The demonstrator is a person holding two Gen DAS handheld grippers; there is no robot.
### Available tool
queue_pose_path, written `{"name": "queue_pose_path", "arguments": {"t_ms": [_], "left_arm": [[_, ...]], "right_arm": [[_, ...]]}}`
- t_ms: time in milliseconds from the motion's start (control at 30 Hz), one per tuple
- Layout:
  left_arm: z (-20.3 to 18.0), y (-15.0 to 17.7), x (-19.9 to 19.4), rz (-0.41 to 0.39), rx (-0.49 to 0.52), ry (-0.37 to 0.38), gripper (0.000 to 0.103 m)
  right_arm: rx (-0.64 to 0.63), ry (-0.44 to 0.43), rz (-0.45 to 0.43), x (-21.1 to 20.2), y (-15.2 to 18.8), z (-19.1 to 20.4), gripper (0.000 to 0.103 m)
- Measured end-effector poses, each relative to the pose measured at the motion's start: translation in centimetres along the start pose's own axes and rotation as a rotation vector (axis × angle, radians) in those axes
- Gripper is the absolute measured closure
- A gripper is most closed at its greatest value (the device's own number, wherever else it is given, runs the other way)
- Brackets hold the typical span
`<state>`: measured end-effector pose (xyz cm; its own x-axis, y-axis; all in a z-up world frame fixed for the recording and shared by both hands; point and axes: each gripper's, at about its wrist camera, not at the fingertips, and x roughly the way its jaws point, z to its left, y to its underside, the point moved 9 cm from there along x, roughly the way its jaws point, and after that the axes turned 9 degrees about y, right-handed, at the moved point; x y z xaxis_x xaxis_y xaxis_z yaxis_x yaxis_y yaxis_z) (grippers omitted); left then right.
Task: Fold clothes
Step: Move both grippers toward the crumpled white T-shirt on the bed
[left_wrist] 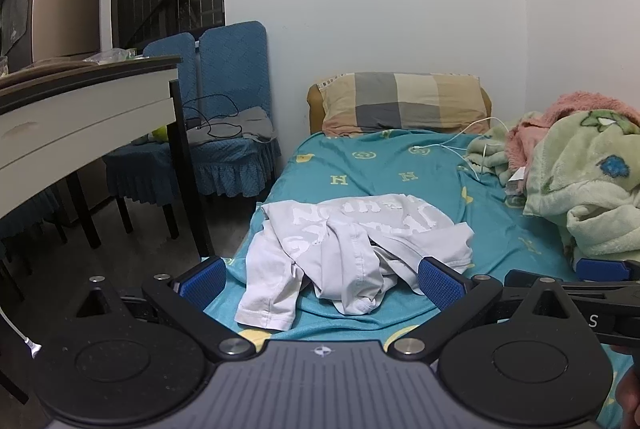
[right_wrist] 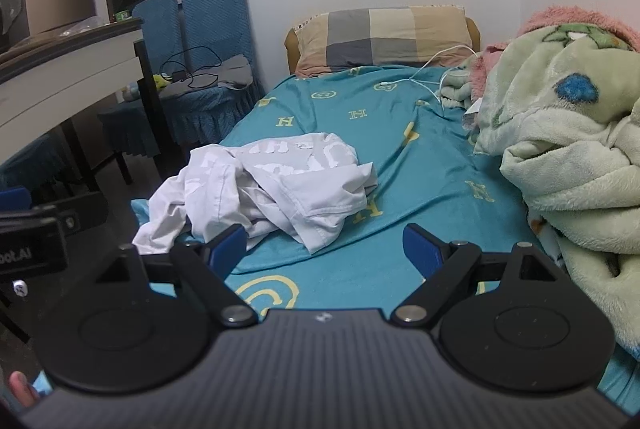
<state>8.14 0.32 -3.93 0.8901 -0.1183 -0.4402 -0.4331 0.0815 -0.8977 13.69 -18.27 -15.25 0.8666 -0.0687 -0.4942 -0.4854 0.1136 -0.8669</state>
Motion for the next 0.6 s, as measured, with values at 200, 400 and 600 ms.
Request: {"name": "queue_pose_path", "arguments": {"t_ms": [200,400,600], "left_arm": [[0.0,-0.2,-0.2,-0.013,0.013,-0.022,0.000],[-0.1,-0.7,-0.4,-0.011,0.024,-0.023,0.000],[-0.3,-0.3,-0.1,-0.002,0.018,-0.017,0.000]], "right_arm": [[0.006,0.013,-0.020,-0.2,-0.3,-0.3,0.016],[0.020,0.040,-0.041,-0.4,-0.5,-0.7,0.016],[0.050,0.030,-0.047,-0.4,-0.7,-1.2,0.016]]}}
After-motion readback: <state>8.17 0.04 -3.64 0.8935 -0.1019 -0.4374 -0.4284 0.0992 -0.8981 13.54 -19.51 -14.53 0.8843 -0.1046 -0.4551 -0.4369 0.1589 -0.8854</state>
